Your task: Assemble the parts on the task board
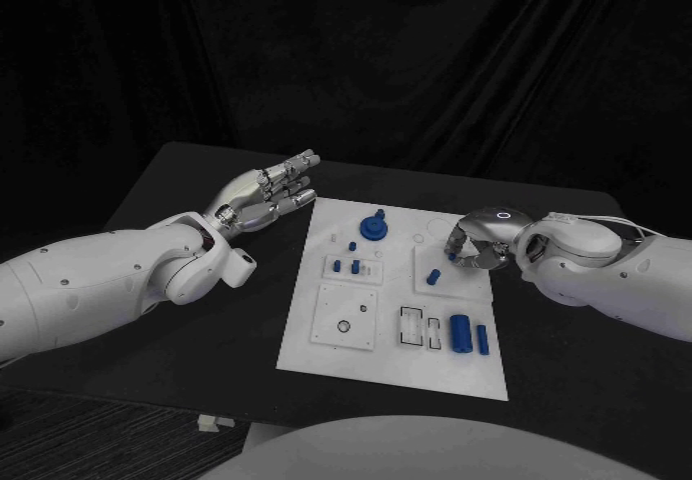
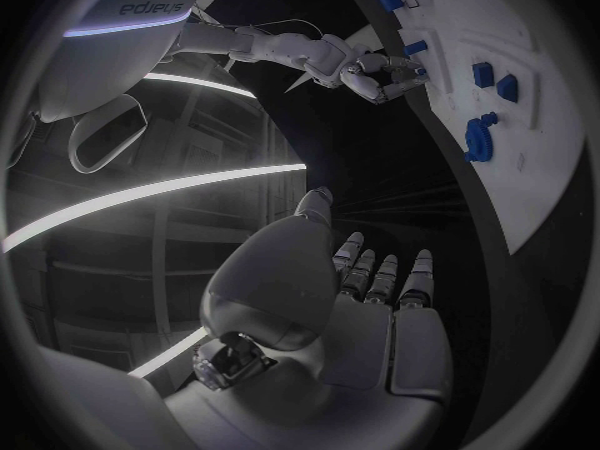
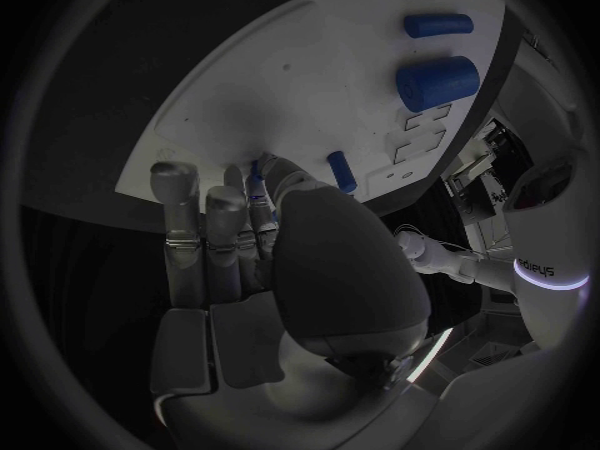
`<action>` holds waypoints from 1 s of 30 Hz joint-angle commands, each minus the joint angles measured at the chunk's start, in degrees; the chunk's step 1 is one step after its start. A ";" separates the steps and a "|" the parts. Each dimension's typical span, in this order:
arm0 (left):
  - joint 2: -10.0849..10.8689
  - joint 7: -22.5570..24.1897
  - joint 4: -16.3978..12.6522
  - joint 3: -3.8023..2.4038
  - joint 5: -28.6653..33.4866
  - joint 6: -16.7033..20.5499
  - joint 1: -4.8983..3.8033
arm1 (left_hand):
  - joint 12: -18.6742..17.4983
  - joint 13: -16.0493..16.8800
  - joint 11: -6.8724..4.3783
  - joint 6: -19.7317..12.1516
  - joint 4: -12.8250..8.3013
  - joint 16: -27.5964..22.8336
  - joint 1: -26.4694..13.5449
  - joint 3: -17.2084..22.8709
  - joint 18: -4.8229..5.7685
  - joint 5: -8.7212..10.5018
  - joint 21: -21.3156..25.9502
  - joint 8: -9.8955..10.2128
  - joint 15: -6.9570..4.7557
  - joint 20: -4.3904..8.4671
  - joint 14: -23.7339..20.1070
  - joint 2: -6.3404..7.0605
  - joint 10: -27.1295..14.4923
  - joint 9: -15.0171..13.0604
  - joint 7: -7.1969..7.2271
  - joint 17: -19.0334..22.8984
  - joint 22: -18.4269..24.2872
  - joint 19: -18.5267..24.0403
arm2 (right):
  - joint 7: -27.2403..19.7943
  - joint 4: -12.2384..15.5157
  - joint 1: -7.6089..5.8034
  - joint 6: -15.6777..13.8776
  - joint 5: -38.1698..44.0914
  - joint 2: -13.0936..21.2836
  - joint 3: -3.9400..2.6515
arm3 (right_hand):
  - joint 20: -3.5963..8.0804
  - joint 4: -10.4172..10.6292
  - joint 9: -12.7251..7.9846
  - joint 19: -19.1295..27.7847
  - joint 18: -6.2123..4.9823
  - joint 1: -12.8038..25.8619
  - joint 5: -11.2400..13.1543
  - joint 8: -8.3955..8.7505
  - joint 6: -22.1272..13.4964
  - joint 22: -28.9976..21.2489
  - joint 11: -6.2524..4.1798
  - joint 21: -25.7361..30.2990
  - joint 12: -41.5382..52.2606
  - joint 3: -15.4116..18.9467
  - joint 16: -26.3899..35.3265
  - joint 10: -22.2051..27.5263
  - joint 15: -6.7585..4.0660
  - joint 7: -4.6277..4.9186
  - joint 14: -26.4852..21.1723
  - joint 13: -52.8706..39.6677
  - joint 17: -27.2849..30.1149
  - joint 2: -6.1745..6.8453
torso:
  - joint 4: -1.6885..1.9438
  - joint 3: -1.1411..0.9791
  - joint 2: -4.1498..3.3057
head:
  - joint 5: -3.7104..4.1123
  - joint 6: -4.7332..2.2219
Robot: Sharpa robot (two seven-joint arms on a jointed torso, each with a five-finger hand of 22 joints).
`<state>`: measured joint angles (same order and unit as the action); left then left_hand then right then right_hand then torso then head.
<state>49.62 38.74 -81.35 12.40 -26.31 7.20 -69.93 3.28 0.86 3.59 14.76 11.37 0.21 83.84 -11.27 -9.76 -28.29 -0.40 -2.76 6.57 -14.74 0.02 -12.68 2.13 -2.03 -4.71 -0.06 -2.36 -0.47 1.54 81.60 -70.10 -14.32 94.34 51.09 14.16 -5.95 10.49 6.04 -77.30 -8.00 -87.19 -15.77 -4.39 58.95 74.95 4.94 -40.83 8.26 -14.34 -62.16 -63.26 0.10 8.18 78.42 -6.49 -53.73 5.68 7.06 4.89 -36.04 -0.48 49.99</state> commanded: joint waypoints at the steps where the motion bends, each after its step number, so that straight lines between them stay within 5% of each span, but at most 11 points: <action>1: -0.15 1.91 -0.03 -0.06 0.49 -0.64 0.14 | 0.33 0.10 0.74 0.51 -0.44 -0.21 0.26 0.03 -0.58 -0.31 -0.12 -0.21 0.36 -0.56 -0.02 0.39 0.07 -0.07 -0.05 0.06 -0.12 -0.01 | -0.04 -0.15 0.31 -0.55 0.41 -0.16 0.03 | -0.03 -0.27 -0.02 -0.32 0.48 -0.75 -0.47 -0.11 0.54 5.11 0.09 -0.19 -0.33 -0.69 -0.10 -0.65 0.16 0.17 0.05 0.25 0.14 0.15 | -0.01 -0.04 -0.01 | 0.07 0.01; 30: -0.46 1.26 0.46 -0.06 0.49 -1.02 0.32 | 0.70 0.20 1.42 1.73 -1.37 -0.21 0.59 0.61 -0.66 -1.00 -0.62 -0.47 1.65 -1.63 -0.02 0.32 0.62 -0.19 -0.67 0.06 -1.71 -0.71 | 0.45 -0.52 0.49 -0.92 0.41 -0.68 0.02 | 0.57 -2.02 0.66 -1.06 0.71 -1.94 0.27 -1.36 5.07 5.54 -0.88 -3.08 -0.97 -3.37 0.27 -5.75 -0.63 -0.57 0.72 1.46 0.88 0.40 | 0.07 0.02 0.03 | -1.04 0.01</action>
<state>49.30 38.77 -80.85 12.40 -26.26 6.81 -69.71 3.72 0.98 4.62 16.09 10.42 0.21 84.06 -10.64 -9.76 -28.91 -0.65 -2.98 7.80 -15.97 0.03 -12.46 2.77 -2.16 -5.23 -0.08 -3.98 -1.30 1.45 81.04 -69.93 -14.73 94.36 50.24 14.07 -5.33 8.53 6.65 -77.91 -8.01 -88.71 -15.88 -5.54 63.57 74.92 3.88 -43.72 7.40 -17.40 -62.16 -68.60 -0.31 7.47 78.84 -5.00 -52.90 6.05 7.20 4.91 -36.05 -1.41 49.99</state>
